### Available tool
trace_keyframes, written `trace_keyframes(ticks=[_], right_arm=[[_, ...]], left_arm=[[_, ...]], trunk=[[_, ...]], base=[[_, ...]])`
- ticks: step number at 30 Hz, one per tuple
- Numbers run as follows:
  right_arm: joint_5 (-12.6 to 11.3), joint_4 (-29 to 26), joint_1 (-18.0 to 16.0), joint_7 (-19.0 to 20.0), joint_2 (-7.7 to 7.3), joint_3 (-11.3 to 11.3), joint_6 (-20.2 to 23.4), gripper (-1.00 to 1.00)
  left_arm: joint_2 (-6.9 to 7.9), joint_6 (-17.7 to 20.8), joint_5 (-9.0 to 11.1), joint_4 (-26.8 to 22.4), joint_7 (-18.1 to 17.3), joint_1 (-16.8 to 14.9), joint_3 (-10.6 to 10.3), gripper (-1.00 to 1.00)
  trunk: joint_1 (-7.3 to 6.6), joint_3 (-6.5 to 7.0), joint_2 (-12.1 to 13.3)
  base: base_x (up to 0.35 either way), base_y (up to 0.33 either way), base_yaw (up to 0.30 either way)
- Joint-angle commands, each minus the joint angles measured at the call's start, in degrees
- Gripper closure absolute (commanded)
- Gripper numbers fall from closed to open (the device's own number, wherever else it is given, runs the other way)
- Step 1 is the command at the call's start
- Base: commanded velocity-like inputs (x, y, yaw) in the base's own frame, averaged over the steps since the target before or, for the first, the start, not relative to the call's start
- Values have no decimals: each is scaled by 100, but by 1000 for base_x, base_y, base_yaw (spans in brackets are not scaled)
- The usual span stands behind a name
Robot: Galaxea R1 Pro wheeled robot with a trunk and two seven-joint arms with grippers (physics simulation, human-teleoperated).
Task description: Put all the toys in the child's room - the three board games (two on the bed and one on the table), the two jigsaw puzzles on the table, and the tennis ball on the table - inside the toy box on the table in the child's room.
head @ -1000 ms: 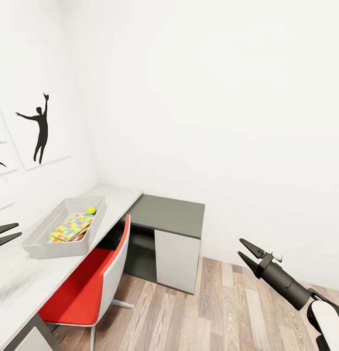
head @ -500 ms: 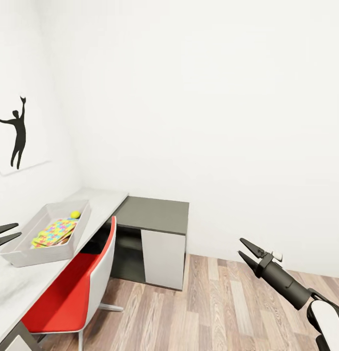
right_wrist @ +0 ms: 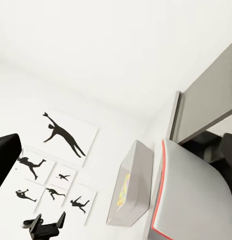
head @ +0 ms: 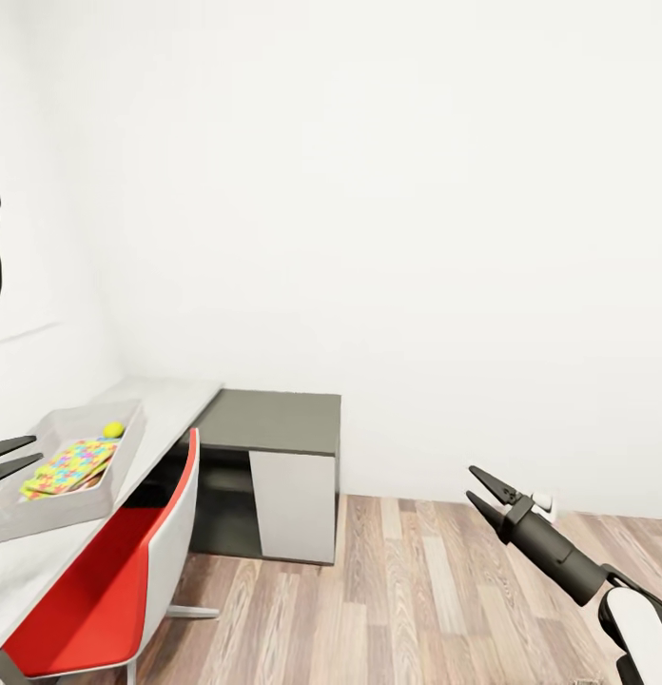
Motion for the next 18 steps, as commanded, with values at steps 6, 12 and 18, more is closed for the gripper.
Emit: trace_keyframes(ticks=[6, 12, 18], right_arm=[[-2, 29, -4, 12, 0, -8, 36, -100], [-10, 53, -4, 12, -7, -15, 36, -100], [-3, 66, -4, 11, 1, -8, 28, -100]], left_arm=[[2, 61, 0, 2, -25, -1, -11, -100], [-5, 61, -2, 2, -25, -1, -2, -100], [-37, 59, -2, 1, -25, -1, -8, -100]], trunk=[[2, 40, -4], [2, 82, -4], [2, 124, -4]], base=[[-89, 0, -210], [-27, 0, -210], [-2, 0, -210]])
